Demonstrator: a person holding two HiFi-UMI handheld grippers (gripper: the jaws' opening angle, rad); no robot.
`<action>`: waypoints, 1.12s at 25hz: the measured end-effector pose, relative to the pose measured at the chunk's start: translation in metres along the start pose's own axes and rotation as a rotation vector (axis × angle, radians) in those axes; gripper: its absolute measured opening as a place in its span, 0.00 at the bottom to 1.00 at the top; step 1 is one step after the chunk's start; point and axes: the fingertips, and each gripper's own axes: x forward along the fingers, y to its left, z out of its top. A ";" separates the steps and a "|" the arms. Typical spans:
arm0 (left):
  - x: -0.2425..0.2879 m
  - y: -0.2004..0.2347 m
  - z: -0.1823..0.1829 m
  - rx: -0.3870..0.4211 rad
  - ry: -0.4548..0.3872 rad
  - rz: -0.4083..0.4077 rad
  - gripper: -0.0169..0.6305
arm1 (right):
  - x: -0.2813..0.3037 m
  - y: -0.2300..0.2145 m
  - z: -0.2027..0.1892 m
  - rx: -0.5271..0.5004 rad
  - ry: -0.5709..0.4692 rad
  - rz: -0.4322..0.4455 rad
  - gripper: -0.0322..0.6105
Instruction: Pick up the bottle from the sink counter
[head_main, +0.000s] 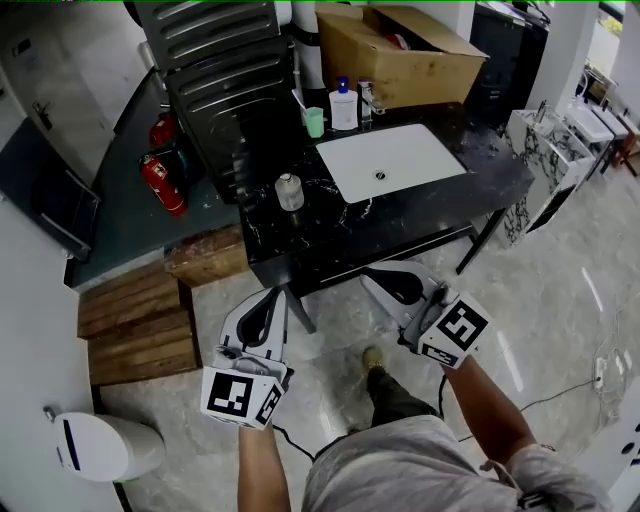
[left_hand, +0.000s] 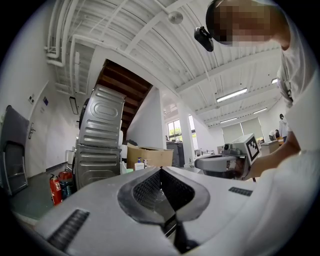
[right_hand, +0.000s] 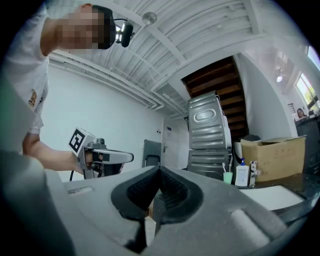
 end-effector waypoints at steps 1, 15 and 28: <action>0.009 0.005 -0.003 0.000 0.005 0.003 0.03 | 0.005 -0.010 -0.002 0.000 0.001 0.001 0.05; 0.139 0.081 -0.031 -0.007 0.056 0.104 0.03 | 0.081 -0.146 -0.030 0.019 0.004 0.071 0.05; 0.228 0.149 -0.079 -0.018 0.170 0.170 0.10 | 0.146 -0.219 -0.054 0.044 0.020 0.186 0.05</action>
